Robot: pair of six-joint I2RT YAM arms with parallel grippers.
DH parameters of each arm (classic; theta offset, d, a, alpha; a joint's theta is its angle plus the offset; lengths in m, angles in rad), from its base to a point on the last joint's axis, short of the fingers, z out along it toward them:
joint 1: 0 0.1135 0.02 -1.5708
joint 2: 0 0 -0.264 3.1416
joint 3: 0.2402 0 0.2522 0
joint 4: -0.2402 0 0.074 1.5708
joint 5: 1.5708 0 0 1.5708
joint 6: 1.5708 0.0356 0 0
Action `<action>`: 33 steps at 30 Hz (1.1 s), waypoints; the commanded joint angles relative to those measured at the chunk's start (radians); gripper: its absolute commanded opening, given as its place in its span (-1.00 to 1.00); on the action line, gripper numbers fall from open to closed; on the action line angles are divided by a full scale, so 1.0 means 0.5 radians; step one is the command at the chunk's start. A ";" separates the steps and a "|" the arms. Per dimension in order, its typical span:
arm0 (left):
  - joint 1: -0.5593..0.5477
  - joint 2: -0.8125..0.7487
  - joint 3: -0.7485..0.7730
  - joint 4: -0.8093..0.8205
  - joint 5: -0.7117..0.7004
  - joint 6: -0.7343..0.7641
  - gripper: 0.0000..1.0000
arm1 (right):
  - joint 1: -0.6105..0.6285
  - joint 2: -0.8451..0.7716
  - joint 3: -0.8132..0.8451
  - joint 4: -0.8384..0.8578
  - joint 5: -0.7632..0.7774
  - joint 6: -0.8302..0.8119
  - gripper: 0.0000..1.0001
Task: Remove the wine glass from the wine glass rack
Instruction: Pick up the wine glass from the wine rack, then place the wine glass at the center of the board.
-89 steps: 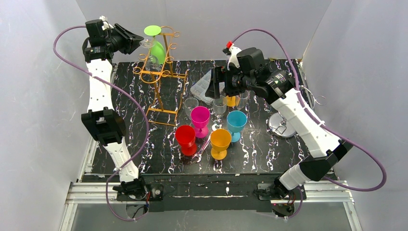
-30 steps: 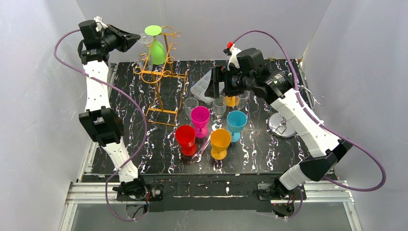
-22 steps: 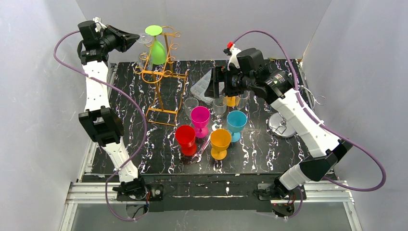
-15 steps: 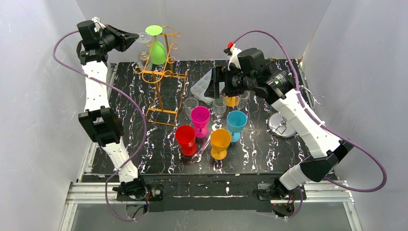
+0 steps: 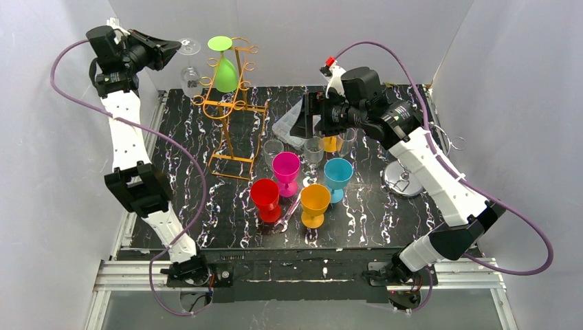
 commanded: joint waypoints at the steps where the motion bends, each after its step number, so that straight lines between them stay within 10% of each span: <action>1: 0.023 -0.260 0.058 -0.016 -0.008 0.027 -1.00 | -0.006 -0.083 0.022 0.181 -0.065 0.045 0.97; 33: -0.066 -0.791 0.295 -0.252 -0.177 -0.325 -1.00 | -0.095 0.094 -0.098 1.556 -0.492 0.652 0.97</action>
